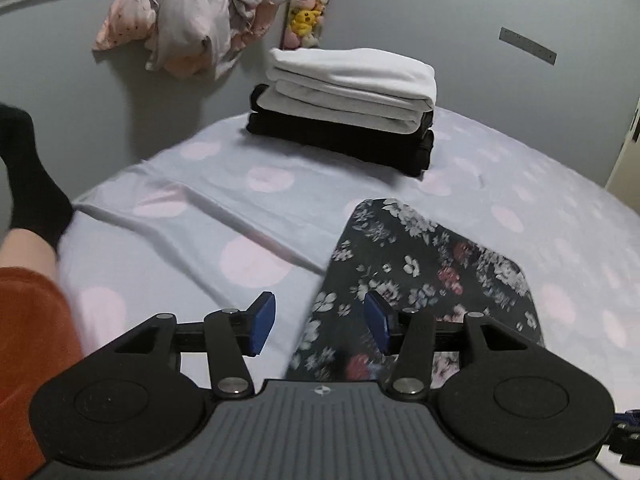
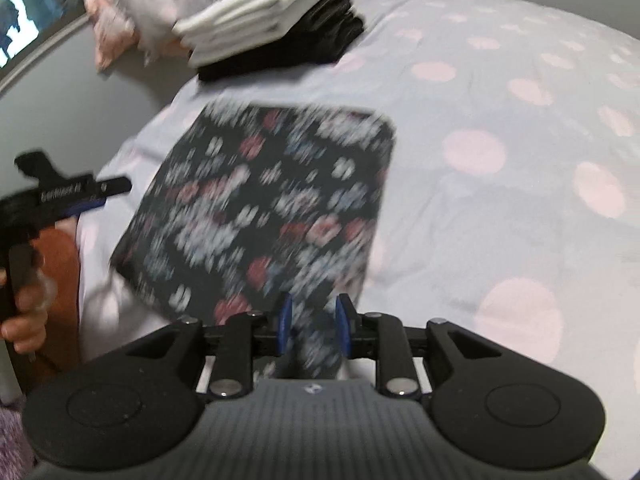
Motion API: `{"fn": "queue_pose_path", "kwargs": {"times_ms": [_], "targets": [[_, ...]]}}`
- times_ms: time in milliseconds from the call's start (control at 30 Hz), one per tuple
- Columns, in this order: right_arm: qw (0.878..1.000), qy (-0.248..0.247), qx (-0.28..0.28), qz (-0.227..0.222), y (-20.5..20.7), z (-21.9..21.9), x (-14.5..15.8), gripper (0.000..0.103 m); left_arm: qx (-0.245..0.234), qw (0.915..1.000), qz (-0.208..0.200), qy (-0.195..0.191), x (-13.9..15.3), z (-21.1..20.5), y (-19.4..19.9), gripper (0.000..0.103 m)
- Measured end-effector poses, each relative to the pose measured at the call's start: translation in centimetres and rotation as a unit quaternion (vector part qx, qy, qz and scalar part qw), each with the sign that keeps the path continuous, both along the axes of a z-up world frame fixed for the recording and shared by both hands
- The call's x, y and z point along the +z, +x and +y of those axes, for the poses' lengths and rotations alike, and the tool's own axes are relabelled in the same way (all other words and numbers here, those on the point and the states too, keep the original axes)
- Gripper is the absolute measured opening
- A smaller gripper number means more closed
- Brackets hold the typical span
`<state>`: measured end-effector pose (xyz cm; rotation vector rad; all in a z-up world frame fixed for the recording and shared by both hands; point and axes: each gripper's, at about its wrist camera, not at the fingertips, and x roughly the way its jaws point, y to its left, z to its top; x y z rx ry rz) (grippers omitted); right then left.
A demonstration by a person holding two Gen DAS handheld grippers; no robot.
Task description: Fold clothes
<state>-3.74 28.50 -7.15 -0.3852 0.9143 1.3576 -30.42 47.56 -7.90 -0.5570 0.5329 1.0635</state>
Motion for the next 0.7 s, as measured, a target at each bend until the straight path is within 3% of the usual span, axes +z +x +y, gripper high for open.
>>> {"fn": "queue_pose_path", "kwargs": {"times_ms": [67, 200, 433, 700], "targets": [[1.0, 0.005, -0.008, -0.002, 0.5, 0.3, 0.1, 0.028, 0.004, 0.9999, 0.009, -0.01, -0.5, 1.0, 0.5, 0.057], [1.0, 0.001, -0.021, 0.001, 1.4, 1.7, -0.4, 0.042, 0.022, 0.9991, 0.025, -0.027, -1.7, 2.8, 0.7, 0.057], [0.999, -0.011, -0.038, 0.024, 3.3, 4.5, -1.8, 0.049, 0.022, 0.9961, 0.022, -0.083, -3.5, 5.0, 0.7, 0.057], [0.995, -0.022, -0.053, 0.08, 6.1, 7.1, -3.3, 0.059, -0.027, 0.9857, 0.018, -0.165, -4.7, 8.4, 1.1, 0.06]]}}
